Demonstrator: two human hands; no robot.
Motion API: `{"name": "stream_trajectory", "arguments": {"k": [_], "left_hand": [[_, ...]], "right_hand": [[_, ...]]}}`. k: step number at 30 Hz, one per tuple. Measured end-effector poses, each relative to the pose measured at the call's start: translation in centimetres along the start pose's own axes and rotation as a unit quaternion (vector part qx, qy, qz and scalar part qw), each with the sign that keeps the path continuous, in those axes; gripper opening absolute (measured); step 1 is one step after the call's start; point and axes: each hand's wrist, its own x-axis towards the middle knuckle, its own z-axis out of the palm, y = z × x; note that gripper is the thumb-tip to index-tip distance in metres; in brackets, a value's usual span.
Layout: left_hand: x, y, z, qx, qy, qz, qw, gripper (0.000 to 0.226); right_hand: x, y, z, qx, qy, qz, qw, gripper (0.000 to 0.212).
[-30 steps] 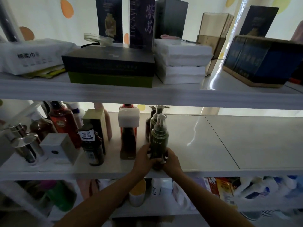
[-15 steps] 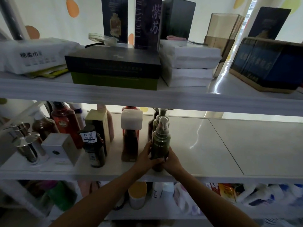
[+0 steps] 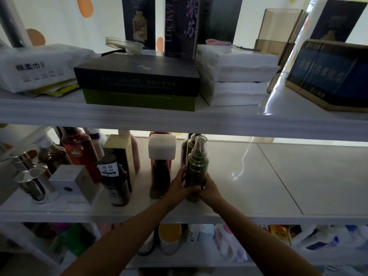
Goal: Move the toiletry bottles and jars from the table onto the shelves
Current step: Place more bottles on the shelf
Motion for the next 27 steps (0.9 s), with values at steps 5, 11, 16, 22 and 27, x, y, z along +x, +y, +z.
{"name": "stream_trajectory", "arguments": {"k": [5, 11, 16, 22, 27], "left_hand": [[-0.1, 0.2, -0.1, 0.018, 0.001, -0.004, 1.000, 0.070], [-1.2, 0.2, 0.2, 0.046, 0.026, -0.007, 0.999, 0.073], [-3.2, 0.9, 0.6, 0.097, 0.000, 0.030, 0.995, 0.070], [-9.0, 0.1, 0.8, 0.281, -0.005, 0.022, 0.959, 0.090], [-14.7, -1.0, 0.0, 0.542, 0.008, -0.043, 0.839, 0.106]], "right_hand": [[-0.3, -0.5, 0.1, 0.000, 0.001, -0.003, 1.000, 0.074], [-2.3, -0.2, 0.5, -0.018, 0.001, -0.009, 1.000, 0.077], [-4.2, 1.0, -1.3, -0.126, -0.041, -0.017, 0.991, 0.080], [-7.7, 2.8, -2.7, -0.294, -0.093, -0.024, 0.951, 0.103], [-11.1, 2.1, -1.2, -0.391, -0.198, -0.096, 0.894, 0.111]]}}
